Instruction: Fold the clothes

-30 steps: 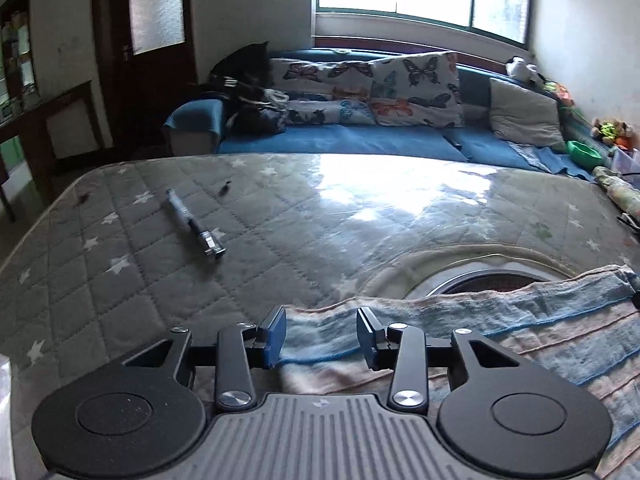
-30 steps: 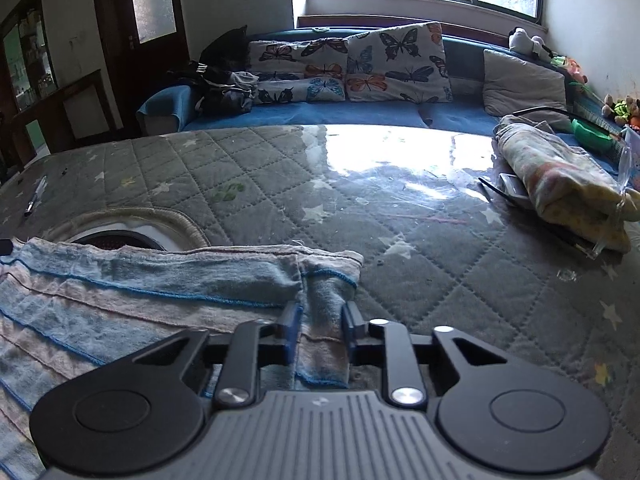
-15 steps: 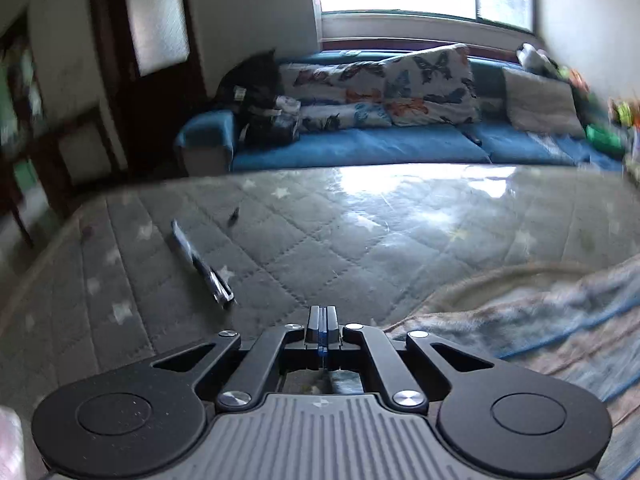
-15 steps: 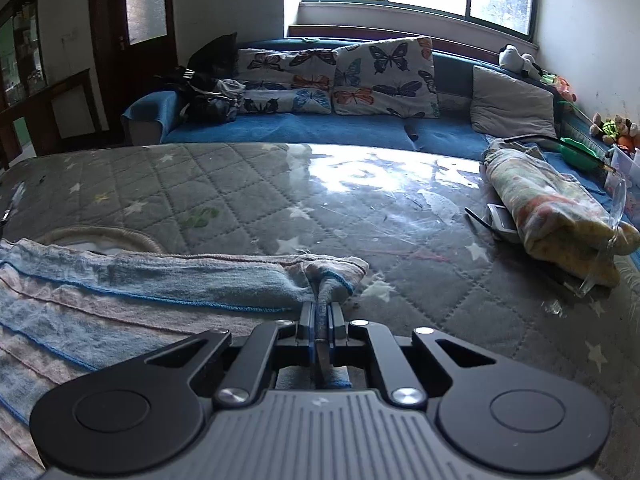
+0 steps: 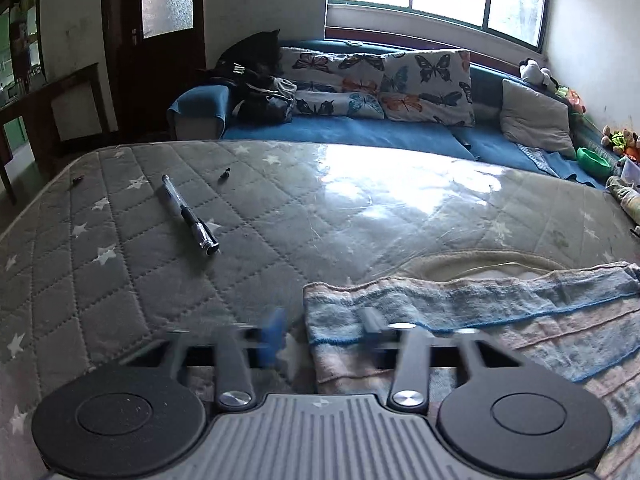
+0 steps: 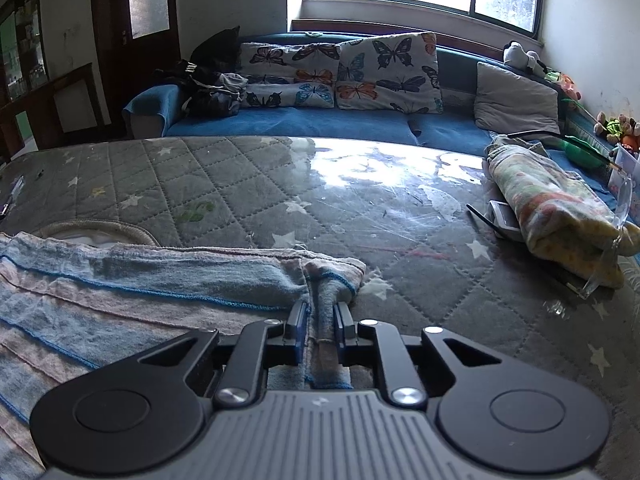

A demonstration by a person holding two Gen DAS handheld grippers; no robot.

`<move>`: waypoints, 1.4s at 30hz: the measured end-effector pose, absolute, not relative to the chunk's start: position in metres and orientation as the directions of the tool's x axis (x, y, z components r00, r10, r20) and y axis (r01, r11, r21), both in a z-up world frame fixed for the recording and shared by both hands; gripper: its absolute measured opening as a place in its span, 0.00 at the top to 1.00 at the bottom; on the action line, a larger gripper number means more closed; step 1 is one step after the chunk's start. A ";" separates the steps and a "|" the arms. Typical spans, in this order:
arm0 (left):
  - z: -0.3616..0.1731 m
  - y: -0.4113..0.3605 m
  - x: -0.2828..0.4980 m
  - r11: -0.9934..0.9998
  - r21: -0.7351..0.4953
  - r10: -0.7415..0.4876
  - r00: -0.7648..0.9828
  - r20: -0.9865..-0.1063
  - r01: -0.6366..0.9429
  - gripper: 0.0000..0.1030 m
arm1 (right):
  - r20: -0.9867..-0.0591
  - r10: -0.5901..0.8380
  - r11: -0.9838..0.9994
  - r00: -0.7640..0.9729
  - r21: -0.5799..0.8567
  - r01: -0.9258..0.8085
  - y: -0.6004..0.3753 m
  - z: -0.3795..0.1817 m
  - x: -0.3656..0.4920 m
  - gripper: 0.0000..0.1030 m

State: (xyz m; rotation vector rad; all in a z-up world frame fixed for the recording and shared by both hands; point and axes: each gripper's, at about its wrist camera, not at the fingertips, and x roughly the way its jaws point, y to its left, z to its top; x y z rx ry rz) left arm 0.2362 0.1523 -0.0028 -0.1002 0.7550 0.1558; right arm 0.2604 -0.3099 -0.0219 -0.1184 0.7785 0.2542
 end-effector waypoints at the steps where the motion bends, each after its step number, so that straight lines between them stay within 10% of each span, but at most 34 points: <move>1: -0.004 0.152 0.239 0.985 -0.034 0.099 0.717 -0.690 -0.169 0.93 | -0.708 0.184 0.962 0.682 -0.013 -0.273 -0.310 -0.022 0.260 0.87; 16: 0.004 0.149 0.272 0.972 0.141 0.235 0.771 -0.592 -0.189 0.99 | -0.676 0.144 0.976 0.723 -0.021 -0.215 -0.307 -0.025 0.290 0.95; 28: 0.004 0.151 0.261 0.972 0.113 0.234 0.785 -0.574 -0.207 0.99 | -0.669 0.263 0.964 0.696 0.147 -0.223 -0.321 -0.028 0.298 0.60; 33: 0.029 0.148 0.241 0.976 0.070 0.215 0.837 -0.503 -0.209 0.99 | -0.661 0.302 0.950 0.687 0.148 -0.275 -0.310 -0.028 0.295 0.97; 42: 0.019 0.155 0.258 0.965 0.091 0.254 0.804 -0.538 -0.244 0.99 | -0.615 0.198 0.966 0.763 -0.010 -0.259 -0.296 -0.017 0.279 0.96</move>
